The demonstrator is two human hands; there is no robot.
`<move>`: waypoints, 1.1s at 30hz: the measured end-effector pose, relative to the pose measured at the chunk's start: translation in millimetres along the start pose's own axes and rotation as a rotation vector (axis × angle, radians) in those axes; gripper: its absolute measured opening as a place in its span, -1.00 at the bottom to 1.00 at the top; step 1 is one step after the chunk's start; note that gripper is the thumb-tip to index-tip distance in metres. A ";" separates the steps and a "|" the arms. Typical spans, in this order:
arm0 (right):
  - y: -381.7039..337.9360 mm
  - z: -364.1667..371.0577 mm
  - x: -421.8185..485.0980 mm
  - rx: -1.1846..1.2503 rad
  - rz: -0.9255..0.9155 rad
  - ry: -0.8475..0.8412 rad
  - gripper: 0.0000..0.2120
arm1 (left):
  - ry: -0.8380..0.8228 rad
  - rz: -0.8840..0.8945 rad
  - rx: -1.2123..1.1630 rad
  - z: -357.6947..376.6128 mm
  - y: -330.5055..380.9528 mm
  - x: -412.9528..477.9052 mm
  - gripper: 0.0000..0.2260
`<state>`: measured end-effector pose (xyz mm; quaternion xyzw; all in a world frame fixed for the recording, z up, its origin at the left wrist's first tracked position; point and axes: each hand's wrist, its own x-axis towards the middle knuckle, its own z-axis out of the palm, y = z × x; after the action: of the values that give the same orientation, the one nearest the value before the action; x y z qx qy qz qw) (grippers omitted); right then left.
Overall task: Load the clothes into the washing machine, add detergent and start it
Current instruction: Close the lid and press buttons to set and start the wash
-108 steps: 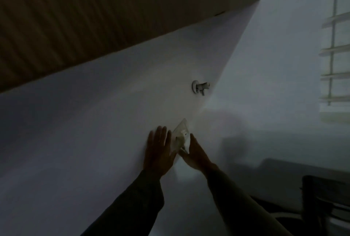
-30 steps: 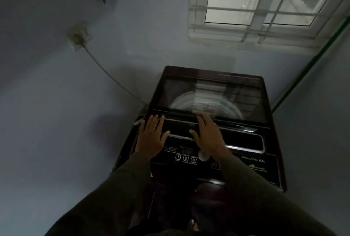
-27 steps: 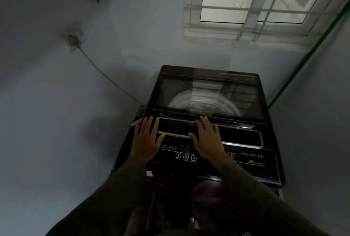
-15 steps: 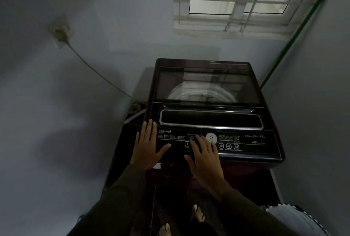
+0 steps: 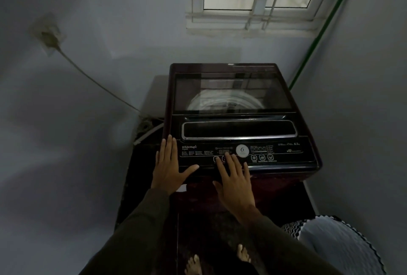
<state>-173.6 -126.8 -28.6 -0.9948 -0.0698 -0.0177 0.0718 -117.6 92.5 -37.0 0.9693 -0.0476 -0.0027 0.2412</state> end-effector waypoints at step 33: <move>-8.5 11.4 -9.8 0.038 0.024 -0.009 -0.13 | 0.024 0.012 0.051 3.4 -1.8 0.7 0.01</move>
<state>-184.3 -118.1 -39.1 -0.9941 -0.0587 -0.0110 0.0905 -116.9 92.4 -40.8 0.9748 -0.0506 0.0116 0.2169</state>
